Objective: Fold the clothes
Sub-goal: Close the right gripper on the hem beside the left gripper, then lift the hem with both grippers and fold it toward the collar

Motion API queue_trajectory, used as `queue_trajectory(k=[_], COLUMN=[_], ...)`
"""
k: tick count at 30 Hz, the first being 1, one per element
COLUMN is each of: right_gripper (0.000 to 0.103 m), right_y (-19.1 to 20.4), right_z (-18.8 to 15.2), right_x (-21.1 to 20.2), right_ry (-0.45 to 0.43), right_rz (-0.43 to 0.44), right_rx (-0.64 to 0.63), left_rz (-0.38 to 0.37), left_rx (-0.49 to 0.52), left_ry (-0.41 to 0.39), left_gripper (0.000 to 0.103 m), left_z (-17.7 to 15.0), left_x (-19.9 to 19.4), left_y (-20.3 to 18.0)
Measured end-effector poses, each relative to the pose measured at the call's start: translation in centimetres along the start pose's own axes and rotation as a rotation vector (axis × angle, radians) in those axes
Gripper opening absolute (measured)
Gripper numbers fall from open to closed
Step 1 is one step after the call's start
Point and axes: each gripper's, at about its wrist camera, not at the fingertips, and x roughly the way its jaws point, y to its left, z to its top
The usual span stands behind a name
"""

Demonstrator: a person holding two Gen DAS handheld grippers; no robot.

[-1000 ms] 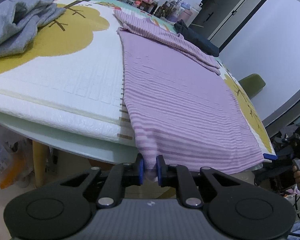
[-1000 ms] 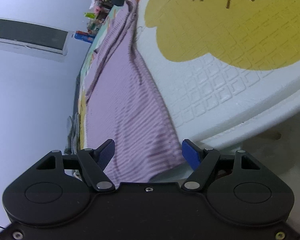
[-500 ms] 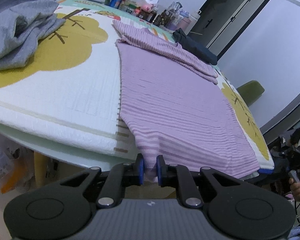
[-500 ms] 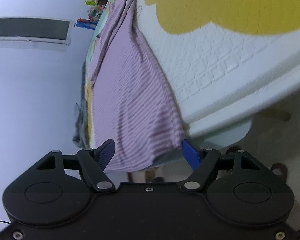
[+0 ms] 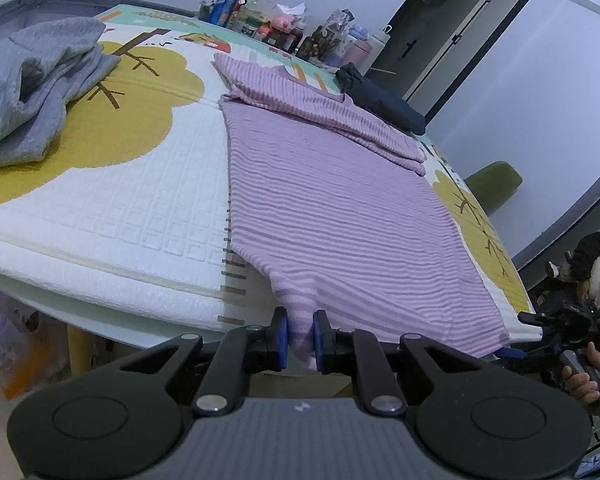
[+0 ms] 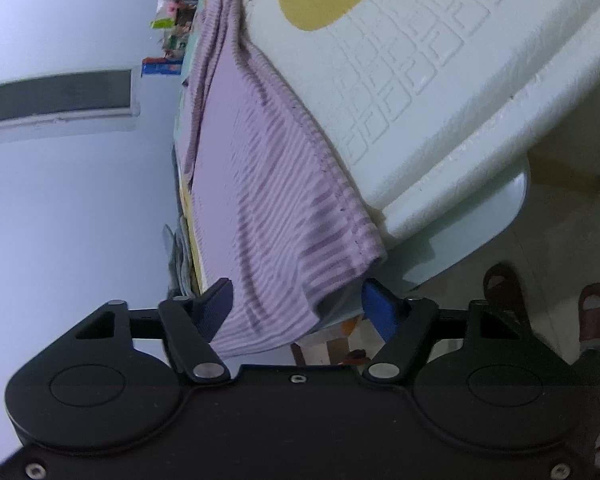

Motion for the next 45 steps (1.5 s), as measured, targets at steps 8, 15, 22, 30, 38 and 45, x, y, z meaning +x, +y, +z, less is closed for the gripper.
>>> queue_trajectory(k=[8,15,22,30,38,45], right_gripper=[0.027,0.016,0.007,0.005,0.005,0.005], right_y=[-1.4,-0.9,1.3,5.1,8.5,10.5], right_z=[-0.7,-1.6,-2.8,-3.8,-4.5,-3.7], right_x=[-0.1,-0.2,-0.9,-0.8,-1.2,-2.3], right_ry=[-0.066,-0.109,-0.168,-0.200,-0.222,-0.274], right_rz=[-0.017,-0.041,-0.096,-0.180,-0.180,-0.102], right_rx=[0.079,0.080,-0.028,-0.170,-0.251,-0.259], left_rz=[0.007,0.016,0.024,0.050,0.072,0.078], left_rx=[-0.005,-0.010,-0.012,-0.009,0.024,0.047], left_ry=[0.005,0.005,-0.006,-0.028,-0.083,-0.138], left_gripper=[0.015,0.015,0.015,0.015,0.015,0.015], left_z=[0.0,0.0,0.2,0.9,3.0,5.5], left_x=[0.1,0.2,0.2,-0.1,-0.4,-0.8], left_y=[0.1,0.1,-0.2,-0.9,-2.1,-2.9])
